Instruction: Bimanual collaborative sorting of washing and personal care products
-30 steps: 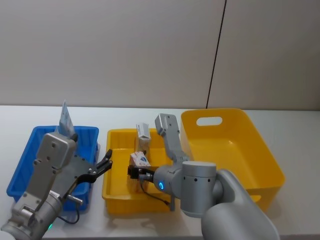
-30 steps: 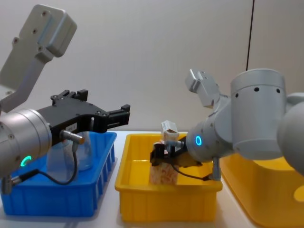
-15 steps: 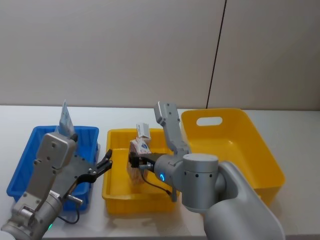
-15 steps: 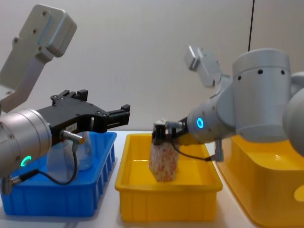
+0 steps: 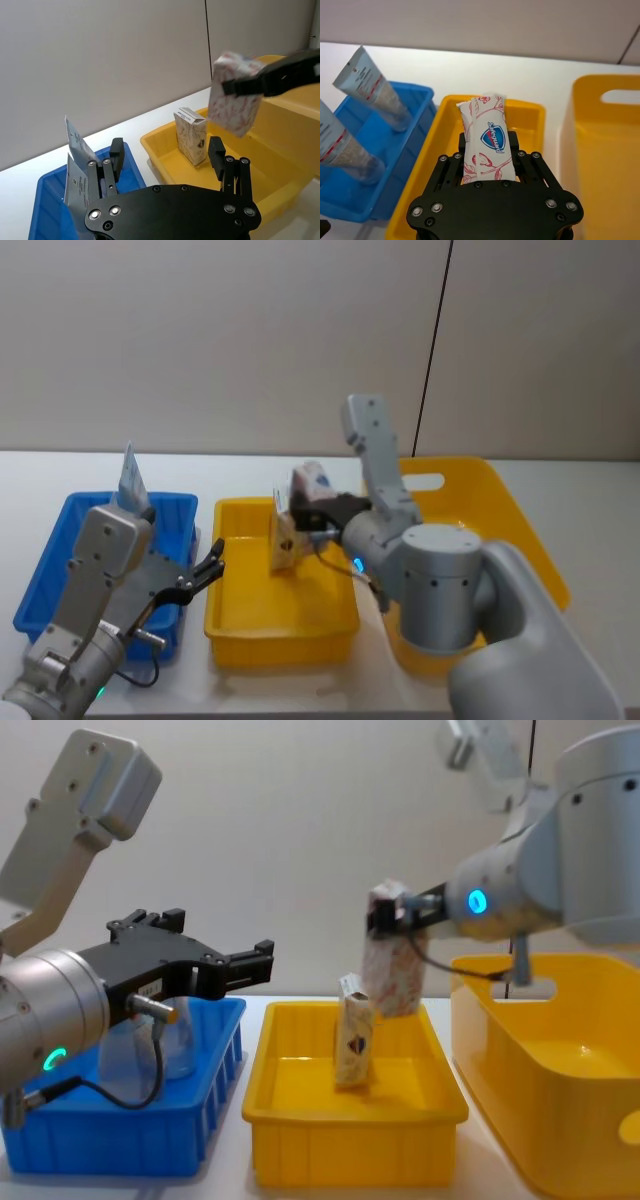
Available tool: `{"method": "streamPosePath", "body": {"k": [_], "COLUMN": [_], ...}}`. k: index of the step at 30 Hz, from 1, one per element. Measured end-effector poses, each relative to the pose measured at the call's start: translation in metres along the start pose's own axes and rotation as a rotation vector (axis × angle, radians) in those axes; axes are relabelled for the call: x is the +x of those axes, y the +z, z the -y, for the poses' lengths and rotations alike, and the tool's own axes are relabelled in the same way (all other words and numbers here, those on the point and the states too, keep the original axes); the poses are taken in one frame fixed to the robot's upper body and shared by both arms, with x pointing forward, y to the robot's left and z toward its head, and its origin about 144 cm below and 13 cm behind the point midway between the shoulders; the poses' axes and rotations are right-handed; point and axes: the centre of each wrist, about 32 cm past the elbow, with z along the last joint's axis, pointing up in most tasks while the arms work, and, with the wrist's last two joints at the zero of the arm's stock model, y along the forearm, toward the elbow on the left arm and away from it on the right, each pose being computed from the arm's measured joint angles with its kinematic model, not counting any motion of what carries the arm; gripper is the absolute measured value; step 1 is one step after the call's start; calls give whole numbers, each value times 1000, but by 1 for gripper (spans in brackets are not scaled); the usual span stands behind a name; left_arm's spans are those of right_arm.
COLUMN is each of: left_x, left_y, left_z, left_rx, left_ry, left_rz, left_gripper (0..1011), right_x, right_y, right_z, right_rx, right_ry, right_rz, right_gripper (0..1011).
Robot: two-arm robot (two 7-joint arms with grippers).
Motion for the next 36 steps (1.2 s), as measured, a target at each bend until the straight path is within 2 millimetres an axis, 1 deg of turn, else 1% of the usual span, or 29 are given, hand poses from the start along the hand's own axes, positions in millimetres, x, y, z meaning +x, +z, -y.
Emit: {"method": "streamPosePath", "body": {"k": [7, 11, 12, 17, 18, 20, 30, 33, 35, 36], "left_x": [0, 0, 0, 0, 0, 0, 0, 0, 0, 0], "left_y": [0, 0, 0, 0, 0, 0, 0, 0, 0, 0], "left_z": [0, 0, 0, 0, 0, 0, 0, 0, 0, 0], "left_rx": [0, 0, 0, 0, 0, 0, 0, 0, 0, 0], "left_ry": [0, 0, 0, 0, 0, 0, 0, 0, 0, 0], "left_rz": [0, 0, 0, 0, 0, 0, 0, 0, 0, 0], "left_gripper": [1001, 1001, 1001, 1001, 1001, 1001, 1001, 1001, 1001, 1001], "right_x": [14, 25, 25, 40, 40, 48, 66, 70, 72, 73], "right_y": [7, 6, 6, 4, 4, 1, -8, -10, -12, -12], "right_z": [24, 38, 38, 56, 56, 63, 76, 79, 80, 80], "right_rx": [44, 48, 48, 39, 39, 29, -4, -11, -16, -16], "right_ry": [-81, -142, -142, -226, -226, -260, -327, -339, -347, -349], "right_rz": [24, 29, 29, 23, 23, 18, 0, -5, -8, -8], "right_gripper": [380, 380, 380, 380, 380, 380, 379, 447, 530, 544]}}
